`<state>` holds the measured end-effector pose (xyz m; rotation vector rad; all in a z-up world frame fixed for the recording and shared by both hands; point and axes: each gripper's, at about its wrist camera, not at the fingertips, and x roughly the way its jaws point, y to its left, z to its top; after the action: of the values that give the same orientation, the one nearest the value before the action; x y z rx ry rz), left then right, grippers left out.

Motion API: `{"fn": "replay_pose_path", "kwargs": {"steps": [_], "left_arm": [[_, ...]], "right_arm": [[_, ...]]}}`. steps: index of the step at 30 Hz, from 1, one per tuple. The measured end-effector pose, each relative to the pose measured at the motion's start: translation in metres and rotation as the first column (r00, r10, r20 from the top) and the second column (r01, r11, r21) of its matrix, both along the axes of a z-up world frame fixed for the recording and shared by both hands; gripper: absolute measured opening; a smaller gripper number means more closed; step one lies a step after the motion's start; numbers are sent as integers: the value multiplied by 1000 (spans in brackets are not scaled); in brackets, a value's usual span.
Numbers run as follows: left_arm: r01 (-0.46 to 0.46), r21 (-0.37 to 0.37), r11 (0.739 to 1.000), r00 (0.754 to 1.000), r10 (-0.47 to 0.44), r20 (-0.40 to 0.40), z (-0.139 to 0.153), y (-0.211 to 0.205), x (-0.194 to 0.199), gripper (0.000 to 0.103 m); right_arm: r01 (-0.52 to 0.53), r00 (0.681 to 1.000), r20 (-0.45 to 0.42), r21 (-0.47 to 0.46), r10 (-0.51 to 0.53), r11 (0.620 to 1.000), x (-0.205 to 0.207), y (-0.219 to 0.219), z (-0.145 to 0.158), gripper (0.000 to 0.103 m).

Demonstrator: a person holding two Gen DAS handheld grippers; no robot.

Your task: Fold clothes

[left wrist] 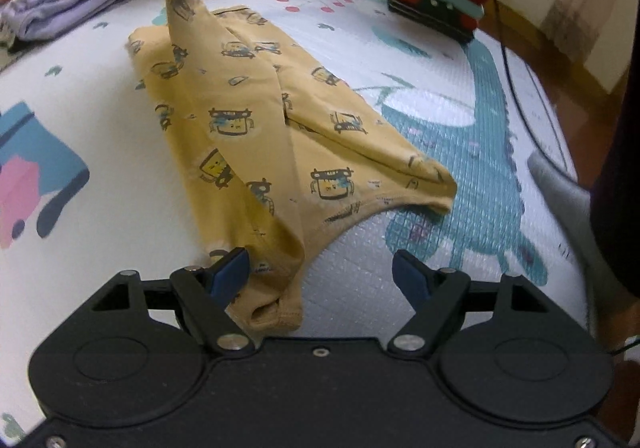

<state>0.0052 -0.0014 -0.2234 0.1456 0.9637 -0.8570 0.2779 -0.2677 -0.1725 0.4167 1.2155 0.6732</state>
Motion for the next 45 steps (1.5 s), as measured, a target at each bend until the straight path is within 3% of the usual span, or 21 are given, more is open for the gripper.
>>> {"fn": "replay_pose_path", "kwargs": {"steps": [8,19,25,26,30,33,37,38,40,42,45], "left_arm": [[-69,-71,995,994,63,-85,-1,10,8,79],[91,89,992,994,-96,53,0,-12,-8,81],[90,102,991,994,-95,50,1,-14,-4,82],[88,103,991,994,-93,48,1,-15,-4,82],[85,109,990,995,-90,46,1,-16,-1,82],[125,153,980,987,-138,83,0,-23,-6,82],[179,214,960,969,-210,131,-2,-29,-16,82],[199,231,952,961,-236,145,-3,-31,-20,82],[253,279,926,932,-311,186,-5,-37,-29,82],[270,294,917,919,-336,206,-5,-38,-31,82],[259,281,924,932,-315,180,-6,-35,-25,84]], "right_arm": [[80,996,46,26,-81,997,13,-10,-4,4],[57,997,51,-44,-55,997,24,5,-33,4],[37,988,154,-100,-22,994,27,7,-37,13],[30,985,174,-117,-9,993,26,4,-37,21],[-64,969,224,-179,104,982,16,2,-44,24],[-147,937,277,-234,211,961,5,14,-51,30],[-199,904,321,-268,282,943,-1,23,-56,26],[-204,901,316,-295,297,933,-1,26,-58,13],[-193,892,327,-348,312,917,-3,29,-59,13],[-182,882,345,-377,320,908,-5,32,-57,13],[-164,867,371,-418,333,893,-7,35,-55,18]]}}
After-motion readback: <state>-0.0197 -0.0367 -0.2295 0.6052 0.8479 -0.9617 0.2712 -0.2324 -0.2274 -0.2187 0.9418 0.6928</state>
